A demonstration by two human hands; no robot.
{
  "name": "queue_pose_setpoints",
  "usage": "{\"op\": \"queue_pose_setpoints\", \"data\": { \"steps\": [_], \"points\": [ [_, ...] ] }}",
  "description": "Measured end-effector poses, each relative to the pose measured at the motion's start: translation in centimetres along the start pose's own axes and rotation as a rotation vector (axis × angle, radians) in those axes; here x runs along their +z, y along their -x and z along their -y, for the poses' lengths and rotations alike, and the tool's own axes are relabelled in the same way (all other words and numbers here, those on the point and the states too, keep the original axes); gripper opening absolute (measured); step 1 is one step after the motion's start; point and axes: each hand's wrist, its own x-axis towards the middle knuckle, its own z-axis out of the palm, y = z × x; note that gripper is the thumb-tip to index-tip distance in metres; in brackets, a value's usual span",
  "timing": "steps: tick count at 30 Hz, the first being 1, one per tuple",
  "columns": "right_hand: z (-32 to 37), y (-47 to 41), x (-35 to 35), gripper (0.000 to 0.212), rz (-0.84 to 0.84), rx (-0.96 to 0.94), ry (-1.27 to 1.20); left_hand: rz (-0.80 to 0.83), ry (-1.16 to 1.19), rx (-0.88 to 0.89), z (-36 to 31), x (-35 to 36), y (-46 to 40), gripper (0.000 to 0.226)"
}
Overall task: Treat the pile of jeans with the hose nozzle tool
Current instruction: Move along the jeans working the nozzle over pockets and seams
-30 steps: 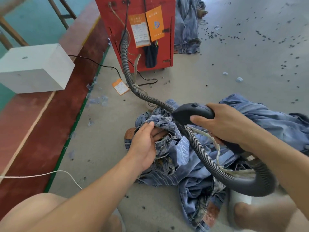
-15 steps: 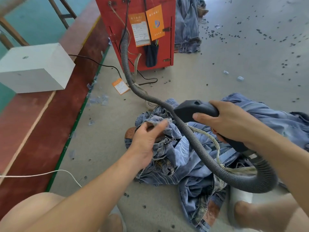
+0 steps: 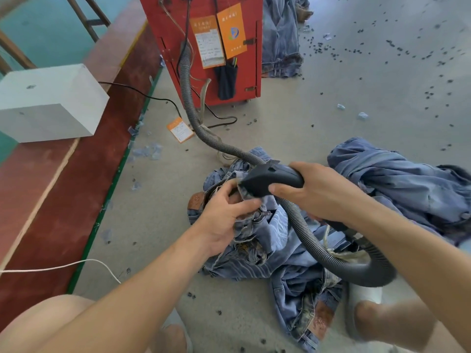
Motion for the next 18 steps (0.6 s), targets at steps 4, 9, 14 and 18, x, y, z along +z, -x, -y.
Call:
{"op": "queue_pose_setpoints", "data": {
  "steps": [4,9,14,18],
  "points": [
    [-0.5,-0.4,-1.2,0.024,-0.159,0.060,-0.202,-0.044,-0.025,-0.026,-0.1,-0.3,-0.3,0.057],
    [-1.0,0.5,-2.4,0.018,0.117,0.060,-0.178,-0.019,0.042,-0.041,-0.4,-0.8,-0.7,0.065],
    [-0.3,-1.0,-0.5,0.026,-0.076,-0.036,-0.006,-0.050,0.123,-0.066,0.1,-1.0,-0.5,0.065],
    [-1.9,-1.0,-2.9,0.035,-0.196,-0.208,0.428,-0.218,0.230,-0.215,-0.5,-2.9,-0.6,0.037]
  ]
}}
